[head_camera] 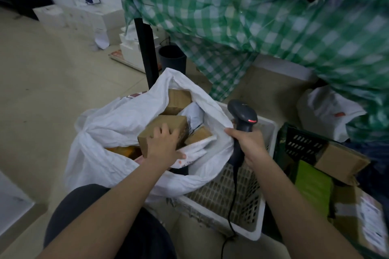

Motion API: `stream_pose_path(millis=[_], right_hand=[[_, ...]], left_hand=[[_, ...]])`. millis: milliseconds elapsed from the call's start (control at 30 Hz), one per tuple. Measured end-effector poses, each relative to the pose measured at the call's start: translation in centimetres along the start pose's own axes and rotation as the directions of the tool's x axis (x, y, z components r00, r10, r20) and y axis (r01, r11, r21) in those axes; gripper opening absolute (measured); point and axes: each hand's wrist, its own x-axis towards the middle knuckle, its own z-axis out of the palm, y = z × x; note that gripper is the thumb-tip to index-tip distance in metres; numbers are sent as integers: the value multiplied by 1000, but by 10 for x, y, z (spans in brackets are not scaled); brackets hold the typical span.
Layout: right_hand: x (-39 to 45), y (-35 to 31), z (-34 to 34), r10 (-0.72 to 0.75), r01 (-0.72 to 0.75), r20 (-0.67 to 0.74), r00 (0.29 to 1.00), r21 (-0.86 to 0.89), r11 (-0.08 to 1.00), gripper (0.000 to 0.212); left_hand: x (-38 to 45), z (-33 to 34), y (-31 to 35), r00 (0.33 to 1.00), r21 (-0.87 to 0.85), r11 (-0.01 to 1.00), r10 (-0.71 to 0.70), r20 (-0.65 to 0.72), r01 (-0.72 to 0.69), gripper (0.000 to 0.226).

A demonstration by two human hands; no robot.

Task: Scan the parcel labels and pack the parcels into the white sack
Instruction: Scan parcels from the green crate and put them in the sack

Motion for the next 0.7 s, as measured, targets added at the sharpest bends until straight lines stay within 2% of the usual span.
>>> stream_pose_path(millis=[67, 133, 200, 267, 300, 367, 400, 500, 600, 700], right_hand=[[-9, -8, 5, -142, 141, -18, 990, -74, 987, 21], [-19, -7, 12, -216, 209, -20, 976, -184, 960, 20], [-23, -1, 19, -235, 224, -11, 972, -261, 939, 25], [-25, 3, 27, -257, 243, -5, 966, -301, 922, 26], [-26, 3, 30, -267, 253, -5, 964, -307, 917, 25], [-28, 3, 35, -279, 262, -13, 960, -306, 915, 23], [-29, 3, 37, -292, 272, -21, 956, -307, 912, 23], [-30, 1, 42, -315, 283, -52, 948, -319, 905, 23], [-26, -2, 48, -317, 282, -65, 946, -318, 905, 27], [-21, -5, 55, -333, 296, -76, 940, -305, 905, 28]], left_hand=[[1, -3, -11, 1000, -25, 1000, 8, 24, -8, 83], [0, -6, -23, 992, -77, 995, 74, 99, -67, 92], [-2, -21, -33, 969, -305, 950, 133, 207, -65, 94], [4, -32, -42, 978, -578, 815, 101, 182, 23, 76], [11, -33, -49, 995, -626, 779, 27, 91, 36, 60], [29, -28, -71, 990, -487, 872, -112, -88, 55, 42], [38, -20, -85, 983, -392, 916, -141, -115, 85, 43], [60, 1, -120, 979, -198, 959, -201, 26, 202, 58], [75, 13, -133, 960, -184, 948, -231, 158, 258, 69], [87, 21, -133, 957, -241, 933, -231, 176, 269, 46]])
